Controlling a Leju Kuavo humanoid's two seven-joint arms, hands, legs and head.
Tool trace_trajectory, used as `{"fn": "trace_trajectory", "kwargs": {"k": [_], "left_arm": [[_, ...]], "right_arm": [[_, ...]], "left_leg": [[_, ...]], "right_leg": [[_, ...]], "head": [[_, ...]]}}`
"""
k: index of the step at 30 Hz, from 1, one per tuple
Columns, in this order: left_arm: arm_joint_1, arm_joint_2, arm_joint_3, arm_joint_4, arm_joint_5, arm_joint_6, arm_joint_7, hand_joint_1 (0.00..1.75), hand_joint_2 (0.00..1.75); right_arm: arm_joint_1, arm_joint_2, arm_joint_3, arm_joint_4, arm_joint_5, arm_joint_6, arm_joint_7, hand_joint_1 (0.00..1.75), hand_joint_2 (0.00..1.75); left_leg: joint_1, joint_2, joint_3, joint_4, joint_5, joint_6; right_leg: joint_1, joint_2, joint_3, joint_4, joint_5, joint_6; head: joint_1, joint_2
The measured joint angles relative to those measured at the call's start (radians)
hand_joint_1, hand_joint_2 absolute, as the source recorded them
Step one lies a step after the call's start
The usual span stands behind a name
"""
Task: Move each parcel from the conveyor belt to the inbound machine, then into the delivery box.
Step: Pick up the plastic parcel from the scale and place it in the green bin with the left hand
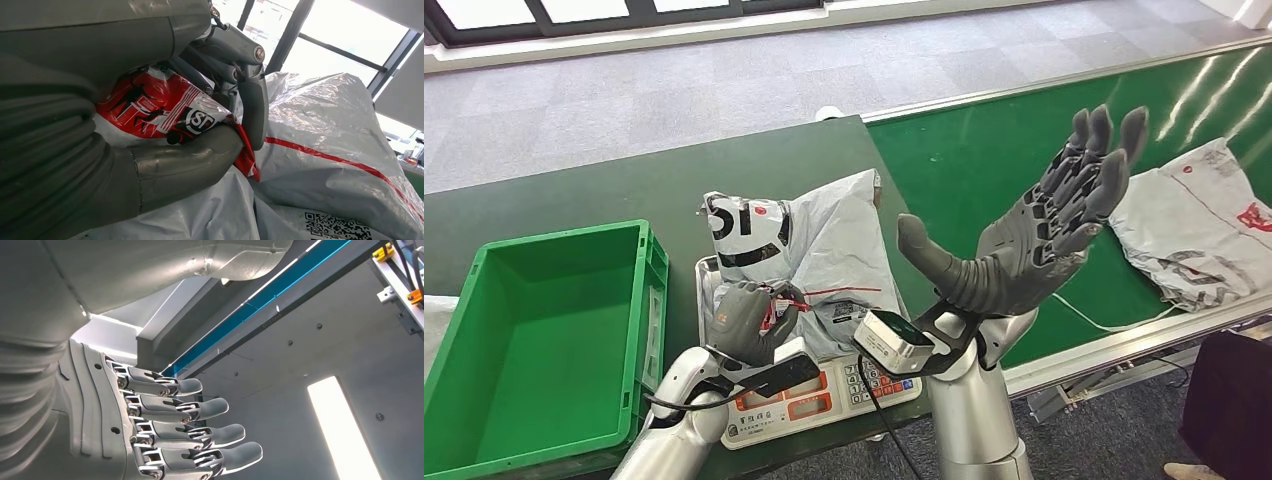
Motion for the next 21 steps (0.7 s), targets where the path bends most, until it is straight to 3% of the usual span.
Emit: {"fn": "trace_trajectory", "kwargs": {"k": [5, 11, 13, 16, 18, 21], "left_arm": [[0.004, 0.000, 0.001, -0.018, -0.006, 0.048, 0.010, 1.75, 1.75], [0.016, 0.009, 0.005, -0.075, -0.240, 0.387, 0.224, 1.75, 1.75], [0.057, 0.011, 0.032, -0.180, -0.340, 0.457, 0.241, 1.75, 1.75], [0.139, -0.009, 0.135, -0.415, -0.434, 0.492, 0.120, 1.75, 1.75], [0.170, -0.023, 0.216, -0.544, -0.419, 0.494, 0.025, 1.75, 1.75], [0.200, -0.025, 0.308, -0.691, -0.361, 0.495, -0.054, 1.75, 1.75]], "right_arm": [[0.000, 0.000, 0.000, 0.000, 0.022, 0.000, 0.018, 0.00, 1.75], [0.002, 0.000, 0.000, 0.000, 0.051, 0.000, 0.052, 0.00, 1.75], [0.003, 0.000, 0.000, 0.000, 0.053, 0.000, 0.054, 0.00, 1.75], [0.004, 0.000, 0.000, 0.000, 0.049, 0.000, 0.047, 0.00, 1.75], [0.004, 0.000, 0.000, 0.000, 0.044, 0.000, 0.041, 0.00, 1.75], [0.004, 0.000, -0.001, 0.000, 0.038, 0.000, 0.038, 0.00, 1.75]], "left_leg": [[0.000, 0.000, 0.000, 0.000, 0.000, 0.000], [0.000, 0.000, 0.000, 0.000, 0.000, 0.000], [0.000, 0.001, 0.000, 0.000, 0.000, 0.000], [0.000, 0.001, -0.001, 0.000, 0.000, 0.000], [0.000, 0.001, -0.001, 0.000, 0.000, 0.000], [0.001, 0.001, -0.001, 0.000, 0.000, 0.000]], "right_leg": [[0.000, 0.000, 0.000, 0.000, 0.000, 0.000], [0.000, 0.000, 0.000, 0.000, 0.000, 0.000], [0.000, 0.001, 0.000, 0.000, 0.000, 0.000], [0.000, 0.001, -0.001, 0.000, 0.000, 0.000], [0.000, 0.001, -0.001, 0.000, -0.001, 0.000], [0.001, 0.001, -0.001, 0.000, -0.001, -0.001]], "head": [[0.000, 0.000], [0.000, 0.000], [0.000, 0.000], [0.000, 0.000], [0.000, 0.000], [0.000, 0.000]]}}
